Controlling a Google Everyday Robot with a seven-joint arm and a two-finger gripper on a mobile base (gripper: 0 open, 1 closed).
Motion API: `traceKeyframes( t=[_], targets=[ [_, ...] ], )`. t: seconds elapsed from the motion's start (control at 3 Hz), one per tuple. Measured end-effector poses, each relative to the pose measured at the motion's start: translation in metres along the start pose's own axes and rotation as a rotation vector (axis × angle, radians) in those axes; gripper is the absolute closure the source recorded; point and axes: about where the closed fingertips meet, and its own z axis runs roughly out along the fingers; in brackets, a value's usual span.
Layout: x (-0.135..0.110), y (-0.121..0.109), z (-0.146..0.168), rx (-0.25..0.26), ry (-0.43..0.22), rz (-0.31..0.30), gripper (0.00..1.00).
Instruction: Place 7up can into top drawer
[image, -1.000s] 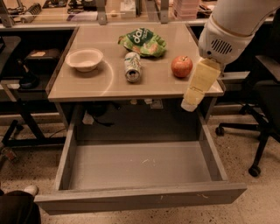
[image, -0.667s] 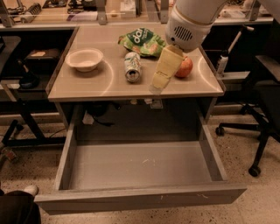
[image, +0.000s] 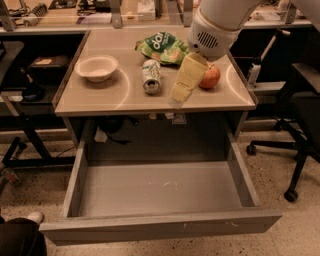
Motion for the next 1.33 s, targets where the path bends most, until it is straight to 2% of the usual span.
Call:
traceKeyframes(
  t=[0.33, 0.67, 1.0, 1.33],
  targets=[
    [-0.016, -0.01, 0.02, -0.036, -0.016, 0.045, 0.0],
    [-0.054, -0.043, 0.062, -0.083, 0.026, 0.116, 0.0],
    [-0.058, -0.045, 0.063, -0.078, 0.013, 0.114, 0.0],
    [-0.064, -0.058, 0.074, -0.067, 0.011, 0.155, 0.0]
  ],
)
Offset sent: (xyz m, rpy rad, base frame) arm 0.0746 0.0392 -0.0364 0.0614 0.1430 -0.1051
